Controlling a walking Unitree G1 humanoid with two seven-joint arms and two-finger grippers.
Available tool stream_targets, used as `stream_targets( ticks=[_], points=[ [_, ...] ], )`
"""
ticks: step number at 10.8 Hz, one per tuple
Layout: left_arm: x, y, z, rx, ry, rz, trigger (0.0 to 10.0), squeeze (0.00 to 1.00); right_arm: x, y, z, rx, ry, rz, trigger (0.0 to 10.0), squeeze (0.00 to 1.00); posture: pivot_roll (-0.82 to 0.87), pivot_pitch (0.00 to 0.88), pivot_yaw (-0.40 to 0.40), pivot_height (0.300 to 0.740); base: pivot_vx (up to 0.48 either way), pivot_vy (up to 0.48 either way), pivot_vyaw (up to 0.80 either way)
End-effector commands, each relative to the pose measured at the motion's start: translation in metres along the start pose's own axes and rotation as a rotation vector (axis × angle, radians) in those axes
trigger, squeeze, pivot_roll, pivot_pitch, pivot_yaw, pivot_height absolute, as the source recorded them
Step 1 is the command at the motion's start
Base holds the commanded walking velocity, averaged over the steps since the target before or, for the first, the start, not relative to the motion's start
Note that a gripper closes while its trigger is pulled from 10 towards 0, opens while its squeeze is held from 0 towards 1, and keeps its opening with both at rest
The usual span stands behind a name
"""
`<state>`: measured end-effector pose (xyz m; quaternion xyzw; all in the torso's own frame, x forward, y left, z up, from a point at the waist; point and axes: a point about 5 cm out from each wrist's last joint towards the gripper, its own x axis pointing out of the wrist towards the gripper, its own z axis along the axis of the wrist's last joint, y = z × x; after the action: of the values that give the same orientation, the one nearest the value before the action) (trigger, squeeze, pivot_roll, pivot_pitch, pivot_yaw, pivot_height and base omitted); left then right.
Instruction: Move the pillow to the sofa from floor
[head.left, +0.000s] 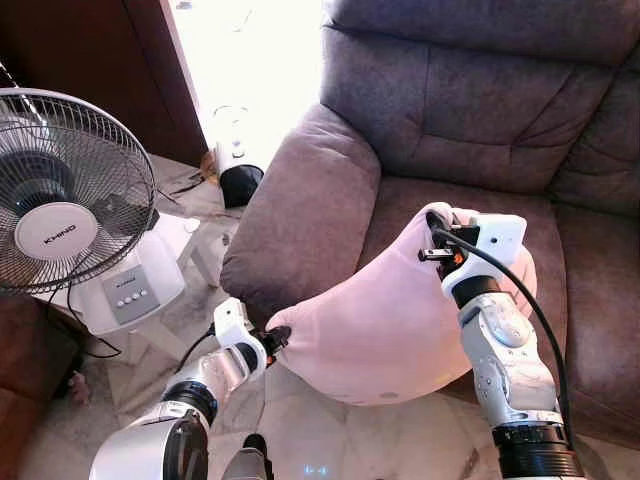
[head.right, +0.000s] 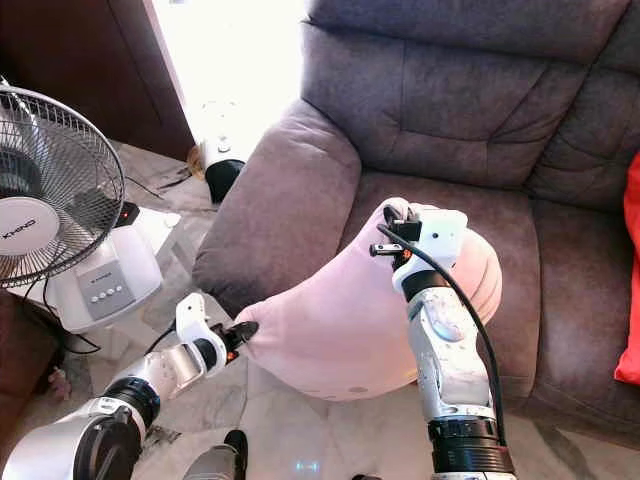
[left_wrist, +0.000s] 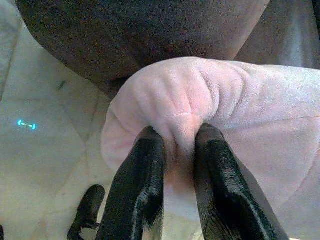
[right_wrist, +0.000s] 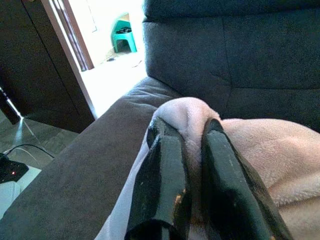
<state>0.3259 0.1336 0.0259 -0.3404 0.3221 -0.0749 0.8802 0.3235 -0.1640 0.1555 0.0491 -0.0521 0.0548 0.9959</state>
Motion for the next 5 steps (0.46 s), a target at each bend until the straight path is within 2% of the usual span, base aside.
stream_targets(
  ticks=[1,4,5],
  points=[
    [-0.0063,0.0202,-0.0094,0.008,0.032,0.081,0.0,0.00,0.0013,-0.0056,0.0184,-0.005,-0.089,-0.026,10.0,0.00,0.04,0.228,0.013,0.740,0.000,0.000,0.00],
    [-0.0066,0.0206,-0.0060,0.017,0.007,0.086,0.0,0.00,0.0029,-0.0041,0.0168,-0.003,-0.084,-0.023,10.0,0.00,0.04,0.223,0.013,0.740,0.000,0.000,0.00],
    [-0.0069,0.0213,-0.0011,0.032,-0.036,0.099,0.0,0.00,0.0031,-0.0038,0.0161,-0.003,-0.081,-0.022,10.0,0.00,0.04,0.220,0.013,0.740,0.000,0.000,0.00]
  ],
)
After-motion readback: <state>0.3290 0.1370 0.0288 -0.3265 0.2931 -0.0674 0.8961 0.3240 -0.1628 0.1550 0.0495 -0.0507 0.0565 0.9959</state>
